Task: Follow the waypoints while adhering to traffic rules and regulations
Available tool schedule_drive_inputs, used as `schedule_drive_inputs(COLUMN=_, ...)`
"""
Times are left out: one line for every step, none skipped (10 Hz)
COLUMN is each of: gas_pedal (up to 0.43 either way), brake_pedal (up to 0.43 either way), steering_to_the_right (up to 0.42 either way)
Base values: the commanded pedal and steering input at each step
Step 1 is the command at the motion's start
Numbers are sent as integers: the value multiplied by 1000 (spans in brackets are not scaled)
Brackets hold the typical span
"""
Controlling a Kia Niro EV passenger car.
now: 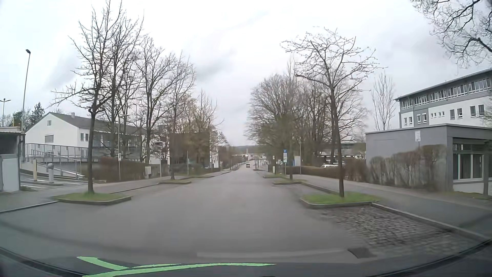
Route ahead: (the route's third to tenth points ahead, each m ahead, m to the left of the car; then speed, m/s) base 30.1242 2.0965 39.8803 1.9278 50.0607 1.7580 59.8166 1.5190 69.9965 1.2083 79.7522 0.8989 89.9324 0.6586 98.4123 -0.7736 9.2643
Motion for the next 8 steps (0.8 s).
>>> schedule_drive_inputs(gas_pedal=177, brake_pedal=0, steering_to_the_right=-2)
schedule_drive_inputs(gas_pedal=177, brake_pedal=0, steering_to_the_right=-2)
schedule_drive_inputs(gas_pedal=177, brake_pedal=0, steering_to_the_right=-2)
schedule_drive_inputs(gas_pedal=177, brake_pedal=0, steering_to_the_right=-1)
schedule_drive_inputs(gas_pedal=177, brake_pedal=0, steering_to_the_right=1)
schedule_drive_inputs(gas_pedal=177, brake_pedal=0, steering_to_the_right=1)
schedule_drive_inputs(gas_pedal=177, brake_pedal=0, steering_to_the_right=1)
schedule_drive_inputs(gas_pedal=177, brake_pedal=0, steering_to_the_right=1)
